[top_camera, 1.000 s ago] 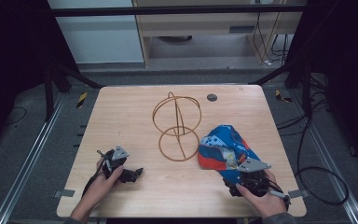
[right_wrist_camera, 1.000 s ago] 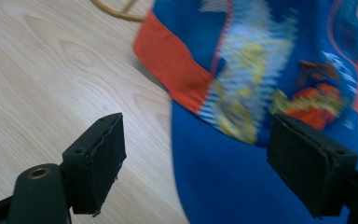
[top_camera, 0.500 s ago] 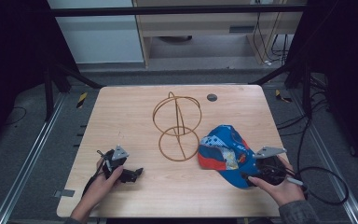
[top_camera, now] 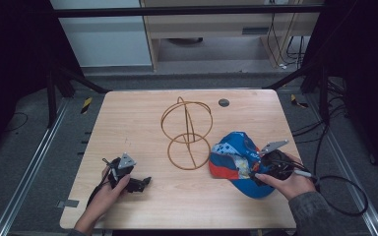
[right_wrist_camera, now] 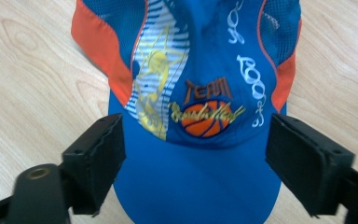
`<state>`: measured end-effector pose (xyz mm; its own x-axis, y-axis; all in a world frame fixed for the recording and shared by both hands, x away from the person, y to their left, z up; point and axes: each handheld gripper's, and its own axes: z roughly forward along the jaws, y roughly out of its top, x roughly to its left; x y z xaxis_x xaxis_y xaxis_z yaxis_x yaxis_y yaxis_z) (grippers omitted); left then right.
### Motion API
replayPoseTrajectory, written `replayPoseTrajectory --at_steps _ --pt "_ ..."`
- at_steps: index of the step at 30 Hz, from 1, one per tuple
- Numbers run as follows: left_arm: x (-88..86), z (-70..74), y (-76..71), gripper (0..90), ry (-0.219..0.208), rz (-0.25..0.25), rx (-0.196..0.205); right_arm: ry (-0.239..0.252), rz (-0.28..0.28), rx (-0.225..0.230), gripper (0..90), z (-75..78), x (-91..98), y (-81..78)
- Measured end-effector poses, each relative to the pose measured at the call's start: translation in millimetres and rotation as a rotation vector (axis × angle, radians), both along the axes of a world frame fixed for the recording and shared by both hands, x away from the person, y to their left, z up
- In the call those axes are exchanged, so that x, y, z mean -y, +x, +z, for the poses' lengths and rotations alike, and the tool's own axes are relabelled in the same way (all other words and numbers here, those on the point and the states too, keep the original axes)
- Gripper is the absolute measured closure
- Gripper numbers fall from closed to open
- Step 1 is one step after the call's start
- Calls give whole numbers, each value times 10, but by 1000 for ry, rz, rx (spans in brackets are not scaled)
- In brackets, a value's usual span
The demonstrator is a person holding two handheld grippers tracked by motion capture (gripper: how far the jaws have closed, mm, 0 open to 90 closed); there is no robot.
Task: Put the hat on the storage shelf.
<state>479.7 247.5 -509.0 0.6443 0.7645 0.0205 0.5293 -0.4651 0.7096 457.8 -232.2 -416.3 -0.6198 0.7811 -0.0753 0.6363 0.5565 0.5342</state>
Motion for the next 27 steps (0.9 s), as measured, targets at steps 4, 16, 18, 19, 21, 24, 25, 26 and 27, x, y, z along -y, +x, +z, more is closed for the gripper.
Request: replayPoseTrajectory --at_steps 4,16,18,19,21,24,25,26,27 --pt "-1 0 1 0 1 -1 0 3 4 -2 264 54 -22 62" --pt "-1 0 2 0 1 -1 1 28 4 -40 374 58 -106 238" --pt "-2 1 2 0 1 -2 1 29 5 -48 376 47 -123 277" --pt "-2 1 2 0 1 -2 1 31 2 -51 376 42 -131 297" --pt "-2 1 2 0 1 -2 1 33 1 -53 386 37 -145 331" --pt "-2 1 2 0 1 -2 1 29 -5 -65 410 22 -173 385" --pt "-2 1 2 0 2 -2 1 28 -6 -72 425 10 -184 407" --pt "-2 1 2 0 2 -2 1 22 -8 -78 449 0 -191 421" --pt "-2 1 2 0 2 -2 1 19 -2 -83 479 -12 -197 434"
